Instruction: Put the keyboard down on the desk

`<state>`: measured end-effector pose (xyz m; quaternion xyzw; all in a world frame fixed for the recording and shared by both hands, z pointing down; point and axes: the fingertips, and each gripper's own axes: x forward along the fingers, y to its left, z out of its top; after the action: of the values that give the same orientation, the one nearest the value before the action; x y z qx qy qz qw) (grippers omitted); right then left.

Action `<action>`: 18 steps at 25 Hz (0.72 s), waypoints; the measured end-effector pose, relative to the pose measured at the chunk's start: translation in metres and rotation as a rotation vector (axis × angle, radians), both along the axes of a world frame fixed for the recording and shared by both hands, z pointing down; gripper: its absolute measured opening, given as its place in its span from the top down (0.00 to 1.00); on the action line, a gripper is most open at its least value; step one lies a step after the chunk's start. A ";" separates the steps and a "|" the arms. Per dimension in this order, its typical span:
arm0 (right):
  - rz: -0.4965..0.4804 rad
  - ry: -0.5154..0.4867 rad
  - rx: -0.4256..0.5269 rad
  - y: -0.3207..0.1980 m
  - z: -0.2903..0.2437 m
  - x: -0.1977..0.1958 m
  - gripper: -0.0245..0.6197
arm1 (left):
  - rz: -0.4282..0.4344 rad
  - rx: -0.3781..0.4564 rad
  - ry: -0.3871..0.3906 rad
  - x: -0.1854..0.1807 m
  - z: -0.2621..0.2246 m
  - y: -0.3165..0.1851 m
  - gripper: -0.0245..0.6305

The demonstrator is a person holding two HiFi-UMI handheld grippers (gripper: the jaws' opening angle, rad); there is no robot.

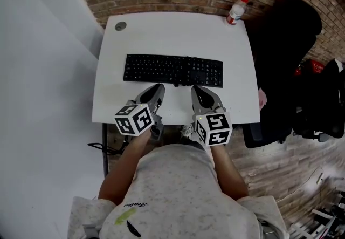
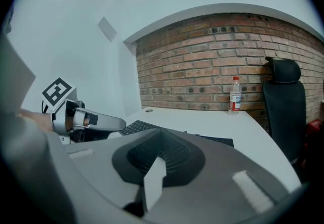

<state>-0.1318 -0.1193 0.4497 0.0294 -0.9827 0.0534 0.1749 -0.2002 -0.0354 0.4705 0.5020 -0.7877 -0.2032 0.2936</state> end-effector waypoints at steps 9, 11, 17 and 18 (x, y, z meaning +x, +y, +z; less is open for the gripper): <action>0.007 -0.022 0.003 0.009 -0.009 0.015 0.95 | 0.013 -0.042 -0.139 0.013 -0.011 0.007 0.97; 0.010 -0.024 0.003 0.010 -0.009 0.017 0.95 | 0.021 -0.055 -0.156 0.016 -0.009 0.008 0.97; 0.009 -0.026 0.003 0.012 -0.009 0.022 0.95 | 0.030 -0.047 -0.148 0.022 -0.007 0.008 0.97; 0.007 -0.026 0.003 0.012 -0.008 0.022 0.95 | 0.028 -0.046 -0.146 0.022 -0.007 0.008 0.97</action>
<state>-0.1095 -0.1068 0.4414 0.0325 -0.9848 0.0531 0.1620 -0.1778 -0.0273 0.4637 0.5197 -0.8043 -0.1438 0.2498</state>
